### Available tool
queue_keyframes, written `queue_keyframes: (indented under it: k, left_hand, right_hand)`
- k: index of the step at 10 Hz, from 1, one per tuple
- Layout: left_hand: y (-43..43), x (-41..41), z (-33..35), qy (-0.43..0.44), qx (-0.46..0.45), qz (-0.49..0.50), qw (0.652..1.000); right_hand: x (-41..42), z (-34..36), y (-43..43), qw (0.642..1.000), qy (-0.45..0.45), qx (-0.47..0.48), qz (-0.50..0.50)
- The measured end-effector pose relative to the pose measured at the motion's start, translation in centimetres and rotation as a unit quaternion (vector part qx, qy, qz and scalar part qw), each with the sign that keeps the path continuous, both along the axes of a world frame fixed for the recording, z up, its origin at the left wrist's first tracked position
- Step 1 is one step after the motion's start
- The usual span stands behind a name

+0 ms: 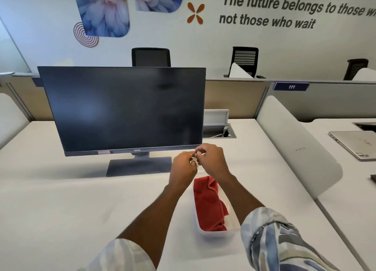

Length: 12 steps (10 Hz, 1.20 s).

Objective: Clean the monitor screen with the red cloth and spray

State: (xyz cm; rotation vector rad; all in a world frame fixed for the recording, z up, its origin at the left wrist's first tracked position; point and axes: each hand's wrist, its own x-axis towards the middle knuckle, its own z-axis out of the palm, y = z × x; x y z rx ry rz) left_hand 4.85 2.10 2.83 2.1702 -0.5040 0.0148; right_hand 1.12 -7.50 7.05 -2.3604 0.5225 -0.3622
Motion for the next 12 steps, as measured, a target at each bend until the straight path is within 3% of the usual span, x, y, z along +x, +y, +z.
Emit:
queue_keyframes:
  k: [2,3,7,9,11,12]
  left_hand:
    - [-4.0,-1.3,0.7,-0.009,-0.036,-0.019,0.999]
    - [-5.8,-2.1,-0.1,0.03,-0.033,-0.035,0.998]
    - [-7.8,-3.1,-5.3,0.075,0.058,-0.091,0.991]
    - [-8.5,-3.0,-6.8,0.089,0.039,-0.088,0.991]
    - [-8.4,-2.2,-6.2,0.081,0.079,-0.109,0.988]
    - [-7.7,-1.7,-5.2,0.056,0.066,-0.094,0.992]
  right_hand:
    - [-1.4,1.3,-3.7,0.999,-0.011,-0.019,-0.028]
    - [-2.4,0.9,-5.3,0.999,0.019,-0.034,-0.034]
    - [-4.5,-4.3,-7.7,0.993,0.115,-0.019,-0.022]
    - [-4.0,-5.8,-8.5,0.991,0.128,-0.024,-0.022]
    - [-3.4,-6.0,-9.0,0.985,0.159,-0.061,0.01]
    - [-2.6,-5.4,-8.3,0.98,0.148,-0.135,0.004]
